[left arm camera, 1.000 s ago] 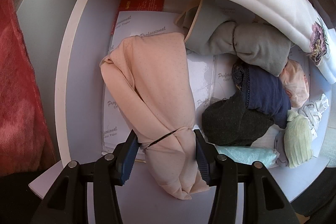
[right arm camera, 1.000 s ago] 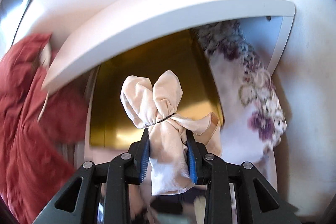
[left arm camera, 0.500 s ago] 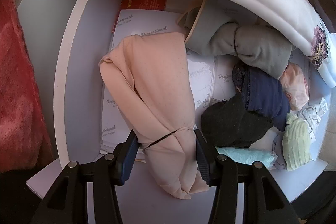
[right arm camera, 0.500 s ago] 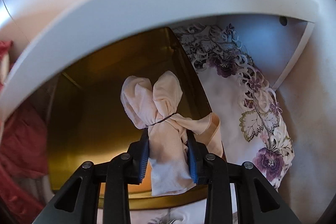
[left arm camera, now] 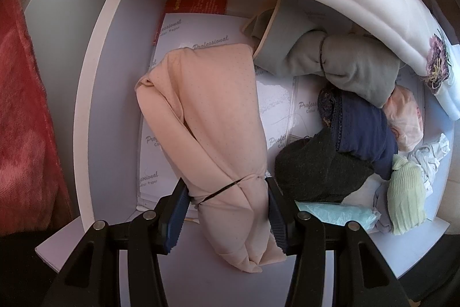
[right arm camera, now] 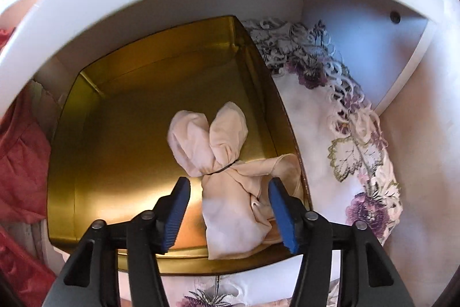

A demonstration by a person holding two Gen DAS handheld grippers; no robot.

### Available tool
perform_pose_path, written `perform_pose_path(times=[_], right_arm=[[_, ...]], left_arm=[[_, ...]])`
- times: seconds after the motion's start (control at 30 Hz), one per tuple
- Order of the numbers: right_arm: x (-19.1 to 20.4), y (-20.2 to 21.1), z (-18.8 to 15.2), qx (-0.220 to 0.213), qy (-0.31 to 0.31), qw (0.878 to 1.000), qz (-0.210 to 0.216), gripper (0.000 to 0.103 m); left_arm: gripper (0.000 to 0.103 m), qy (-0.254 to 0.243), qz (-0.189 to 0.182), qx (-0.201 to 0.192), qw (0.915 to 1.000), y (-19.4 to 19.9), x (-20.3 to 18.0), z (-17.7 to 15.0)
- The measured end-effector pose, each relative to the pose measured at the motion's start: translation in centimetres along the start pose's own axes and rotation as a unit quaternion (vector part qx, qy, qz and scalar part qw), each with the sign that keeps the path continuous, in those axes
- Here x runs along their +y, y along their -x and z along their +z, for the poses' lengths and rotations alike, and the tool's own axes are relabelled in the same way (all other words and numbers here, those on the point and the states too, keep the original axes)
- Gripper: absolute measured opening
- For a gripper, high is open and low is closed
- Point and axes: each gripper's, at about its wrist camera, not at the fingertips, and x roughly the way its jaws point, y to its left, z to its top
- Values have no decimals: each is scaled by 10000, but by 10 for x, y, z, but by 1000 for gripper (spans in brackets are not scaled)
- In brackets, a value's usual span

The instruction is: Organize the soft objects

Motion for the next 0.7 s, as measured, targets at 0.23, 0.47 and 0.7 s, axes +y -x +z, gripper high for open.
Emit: perform_pose_path(times=[0.23,0.47,0.7], right_arm=[[-2,30,-6,-182,141,9997,74,63],[-15,63,-36,-246,256,9993,85,67],[-40,76,-80,177,242,9995,31,76]], left_arm=[[52,-54,26,-12,10000,-1,-1,0],[52,-69,21,-29,10000,-1,-2,0],[52,-76,-3,-36,10000,-2,0,-1]])
